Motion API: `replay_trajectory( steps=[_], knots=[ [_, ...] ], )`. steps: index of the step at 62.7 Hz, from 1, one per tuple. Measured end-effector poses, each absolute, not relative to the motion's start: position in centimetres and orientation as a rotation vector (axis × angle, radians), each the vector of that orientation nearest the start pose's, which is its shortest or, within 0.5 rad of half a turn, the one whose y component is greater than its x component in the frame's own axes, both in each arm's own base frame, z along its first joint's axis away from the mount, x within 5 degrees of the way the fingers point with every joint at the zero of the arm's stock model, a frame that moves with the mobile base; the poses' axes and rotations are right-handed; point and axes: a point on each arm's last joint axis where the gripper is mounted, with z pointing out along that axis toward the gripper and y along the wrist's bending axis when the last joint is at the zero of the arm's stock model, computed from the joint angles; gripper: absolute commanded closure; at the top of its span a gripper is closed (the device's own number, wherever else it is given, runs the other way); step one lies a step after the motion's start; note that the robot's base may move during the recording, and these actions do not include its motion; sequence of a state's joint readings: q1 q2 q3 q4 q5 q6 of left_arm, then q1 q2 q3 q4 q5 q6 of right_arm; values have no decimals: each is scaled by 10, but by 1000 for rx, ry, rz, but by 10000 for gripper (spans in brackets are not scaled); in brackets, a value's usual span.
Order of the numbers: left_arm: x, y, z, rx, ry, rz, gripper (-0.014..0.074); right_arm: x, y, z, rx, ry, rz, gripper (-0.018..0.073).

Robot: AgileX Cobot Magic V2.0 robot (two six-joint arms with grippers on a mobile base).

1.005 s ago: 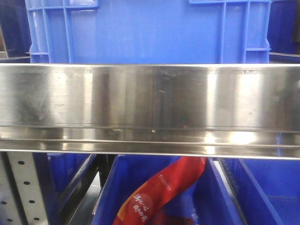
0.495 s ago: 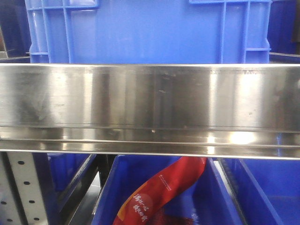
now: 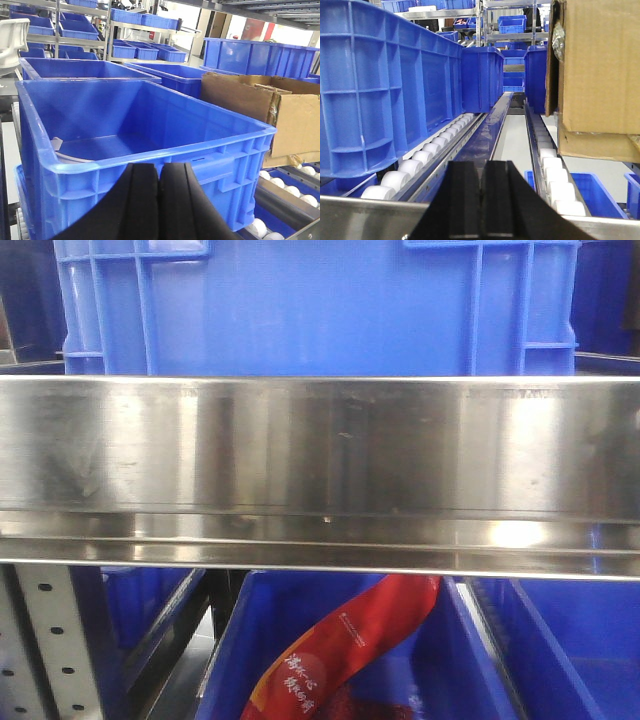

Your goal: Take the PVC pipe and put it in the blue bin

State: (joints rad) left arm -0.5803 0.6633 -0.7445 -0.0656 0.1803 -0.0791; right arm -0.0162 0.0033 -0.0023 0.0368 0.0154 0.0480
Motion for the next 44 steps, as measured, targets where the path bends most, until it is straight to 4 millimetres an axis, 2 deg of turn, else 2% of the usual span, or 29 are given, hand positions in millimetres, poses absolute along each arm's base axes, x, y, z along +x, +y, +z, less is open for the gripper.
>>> replay_trajectory(
  steps=[13, 23, 30, 44],
  knots=[
    [112, -74, 389, 368, 1564, -550, 707, 56, -1, 212, 75, 1498, 56, 727],
    [109, -61, 374, 319, 1552, -480, 707, 56, -1, 212, 75, 1498, 56, 727],
    [104, -47, 355, 252, 1530, -421, 707, 56, -1, 212, 75, 1498, 56, 727],
    [89, -24, 294, 127, 1573, -286, 707, 56, -1, 212, 75, 1498, 56, 727]
  ],
)
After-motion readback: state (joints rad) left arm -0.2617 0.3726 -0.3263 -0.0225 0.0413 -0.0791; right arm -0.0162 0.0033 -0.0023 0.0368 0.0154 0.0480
